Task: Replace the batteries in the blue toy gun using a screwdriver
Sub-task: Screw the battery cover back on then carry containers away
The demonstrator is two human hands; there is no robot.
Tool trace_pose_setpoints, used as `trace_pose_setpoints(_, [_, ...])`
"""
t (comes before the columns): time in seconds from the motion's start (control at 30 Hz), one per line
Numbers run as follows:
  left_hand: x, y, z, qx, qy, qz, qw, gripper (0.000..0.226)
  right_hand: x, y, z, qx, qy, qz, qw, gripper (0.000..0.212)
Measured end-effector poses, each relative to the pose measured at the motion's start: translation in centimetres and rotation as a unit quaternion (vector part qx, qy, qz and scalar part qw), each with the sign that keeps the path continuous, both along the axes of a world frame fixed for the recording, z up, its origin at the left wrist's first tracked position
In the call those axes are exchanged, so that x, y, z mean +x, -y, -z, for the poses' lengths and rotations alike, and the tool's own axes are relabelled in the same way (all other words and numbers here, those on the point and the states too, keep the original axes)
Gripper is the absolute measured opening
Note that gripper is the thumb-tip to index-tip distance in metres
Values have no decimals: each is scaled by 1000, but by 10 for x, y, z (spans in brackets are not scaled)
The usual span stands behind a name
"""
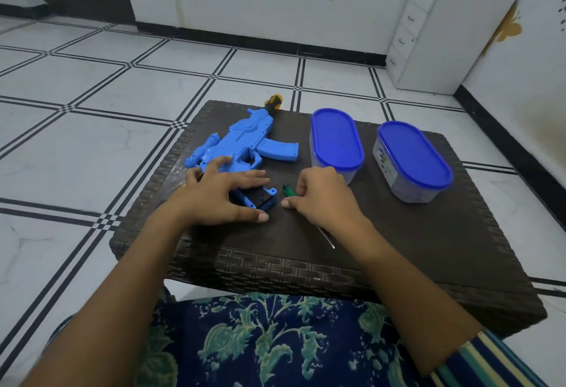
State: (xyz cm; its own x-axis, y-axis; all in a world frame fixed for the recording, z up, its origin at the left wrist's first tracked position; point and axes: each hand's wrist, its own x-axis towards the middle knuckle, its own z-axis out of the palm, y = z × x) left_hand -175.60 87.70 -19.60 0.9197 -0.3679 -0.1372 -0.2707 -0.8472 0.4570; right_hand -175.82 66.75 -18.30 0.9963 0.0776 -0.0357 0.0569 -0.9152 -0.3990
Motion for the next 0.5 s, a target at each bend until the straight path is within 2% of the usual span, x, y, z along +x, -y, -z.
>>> trace_pose_setpoints(0.1, [-1, 2, 0, -6, 7, -10, 1000, 82, 1, 0, 4, 6, -12, 8, 1000, 36])
trace_pose_setpoints(0.17, [-3, 6, -1, -14, 28, -10, 999, 76, 3, 3, 6, 27, -15, 8, 999, 36])
trace_pose_setpoints(0.23, [-6, 12, -6, -59, 49, -18, 997, 68, 4, 5, 6, 38, -17, -6, 999, 31])
trace_pose_setpoints(0.3, [-7, 24, -8, -124, 99, 20, 987, 70, 3, 8, 4, 43, -22, -31, 998, 26])
trace_pose_setpoints(0.37, [-8, 42, -4, -153, 134, 100, 974, 71, 0, 14, -1, 81, -37, -55, 995, 24])
trace_pose_setpoints(0.43, [-5, 58, 3, -148, 134, 145, 969, 69, -2, 25, -7, 129, -61, -65, 988, 19])
trace_pose_setpoints(0.5, [-2, 67, 5, -119, 158, 134, 971, 64, -4, 36, -12, 170, -86, -58, 980, 15])
